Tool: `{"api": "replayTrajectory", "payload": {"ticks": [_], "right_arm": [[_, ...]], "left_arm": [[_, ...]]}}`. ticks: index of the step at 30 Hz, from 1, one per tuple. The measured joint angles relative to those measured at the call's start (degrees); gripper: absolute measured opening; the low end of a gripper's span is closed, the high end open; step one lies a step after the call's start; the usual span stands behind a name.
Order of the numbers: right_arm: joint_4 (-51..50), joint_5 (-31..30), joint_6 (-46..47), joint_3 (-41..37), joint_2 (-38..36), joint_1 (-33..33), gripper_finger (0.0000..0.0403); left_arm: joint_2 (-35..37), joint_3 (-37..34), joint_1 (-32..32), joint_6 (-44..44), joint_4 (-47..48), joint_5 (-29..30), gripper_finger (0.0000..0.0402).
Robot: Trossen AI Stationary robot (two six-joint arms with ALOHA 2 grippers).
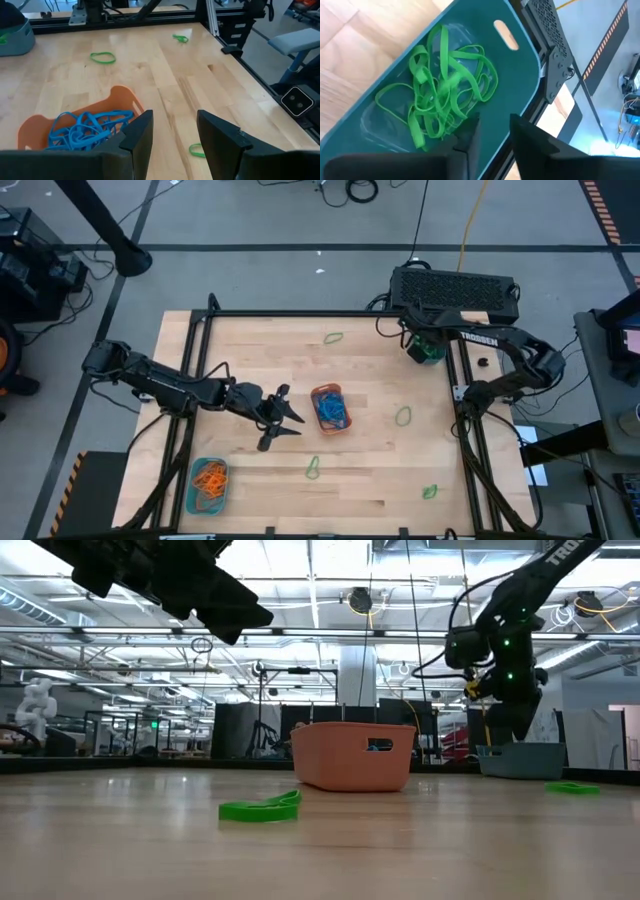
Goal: Sort rubber bands into baskets
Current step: Put the green rubber band into the blue bin
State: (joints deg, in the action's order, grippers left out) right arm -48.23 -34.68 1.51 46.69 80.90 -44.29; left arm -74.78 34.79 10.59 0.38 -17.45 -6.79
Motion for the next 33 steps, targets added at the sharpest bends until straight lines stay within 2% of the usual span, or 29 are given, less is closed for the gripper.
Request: {"api": "replayTrajectory", "payload": {"ticks": [7,11,14,17,20,23,29,33], "right_arm": [[-2.62,1.35,-0.71,0.20,-3.96,0.28,0.0144],[-8.70,8.62,0.68,2.66,-6.62,0.97,0.0158],[-11.76,18.86,3.64,5.19,-8.29,1.56,0.0160],[-11.47,33.32,6.33,7.08,-10.00,3.09,0.0158],[-7.64,46.10,7.52,7.20,-11.68,7.40,0.0154],[-1.60,53.24,9.50,7.20,-12.94,14.43,0.0151],[12.14,54.01,13.76,7.20,-13.32,32.10,0.0150],[20.48,48.93,12.88,7.20,-11.54,44.27,0.0150]], "left_arm": [[0.00,0.00,0.00,0.00,0.00,0.02,0.0160],[0.00,0.00,-0.07,0.00,0.02,0.02,0.0160],[0.00,0.00,-0.07,0.00,0.02,0.02,0.0160],[0.00,-0.02,-0.07,0.00,0.02,0.04,0.0160],[0.00,-0.02,-0.07,-0.02,0.02,0.04,0.0160],[0.00,-0.02,0.25,0.00,0.33,-0.48,0.0160],[-1.72,-0.07,4.54,-0.01,-1.12,-2.87,0.0160],[-6.41,1.87,9.40,-2.15,-1.91,0.17,0.0160]]}}
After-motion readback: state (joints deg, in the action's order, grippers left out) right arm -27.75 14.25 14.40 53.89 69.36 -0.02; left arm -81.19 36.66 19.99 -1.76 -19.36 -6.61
